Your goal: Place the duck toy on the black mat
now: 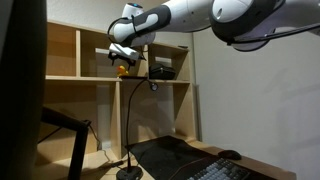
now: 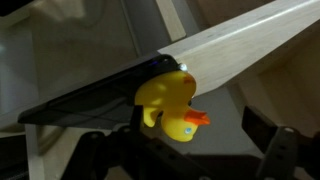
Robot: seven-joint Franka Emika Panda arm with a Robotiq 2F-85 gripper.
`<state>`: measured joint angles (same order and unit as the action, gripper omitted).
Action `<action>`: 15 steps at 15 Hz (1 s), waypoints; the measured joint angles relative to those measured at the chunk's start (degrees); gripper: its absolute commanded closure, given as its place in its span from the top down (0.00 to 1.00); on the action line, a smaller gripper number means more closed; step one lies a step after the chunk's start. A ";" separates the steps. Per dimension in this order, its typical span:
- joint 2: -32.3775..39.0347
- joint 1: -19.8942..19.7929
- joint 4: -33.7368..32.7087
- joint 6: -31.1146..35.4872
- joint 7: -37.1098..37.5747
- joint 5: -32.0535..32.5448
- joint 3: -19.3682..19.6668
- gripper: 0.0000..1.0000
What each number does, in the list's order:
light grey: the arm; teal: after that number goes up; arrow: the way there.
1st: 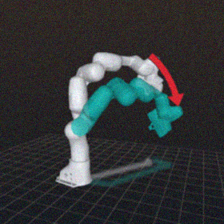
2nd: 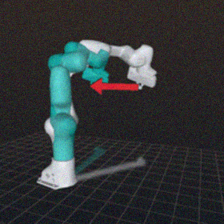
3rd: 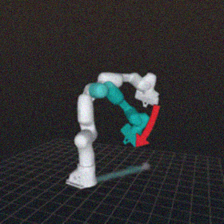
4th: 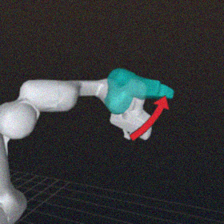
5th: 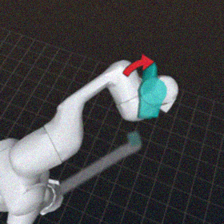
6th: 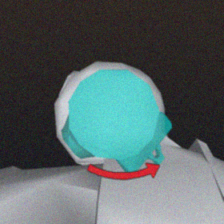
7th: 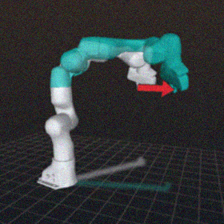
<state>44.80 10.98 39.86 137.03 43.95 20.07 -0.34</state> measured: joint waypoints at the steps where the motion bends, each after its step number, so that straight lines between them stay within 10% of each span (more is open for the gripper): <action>1: 0.18 0.19 0.00 0.76 0.86 0.97 0.45 1.00; 3: 0.60 0.76 -0.03 2.41 2.77 3.10 1.65 0.99; 4: 0.73 1.07 -0.03 2.72 3.56 4.17 2.27 0.74; 15: 0.55 3.00 -0.09 -2.41 5.24 8.12 5.52 0.08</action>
<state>45.35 13.98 39.77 134.62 49.18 28.20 5.19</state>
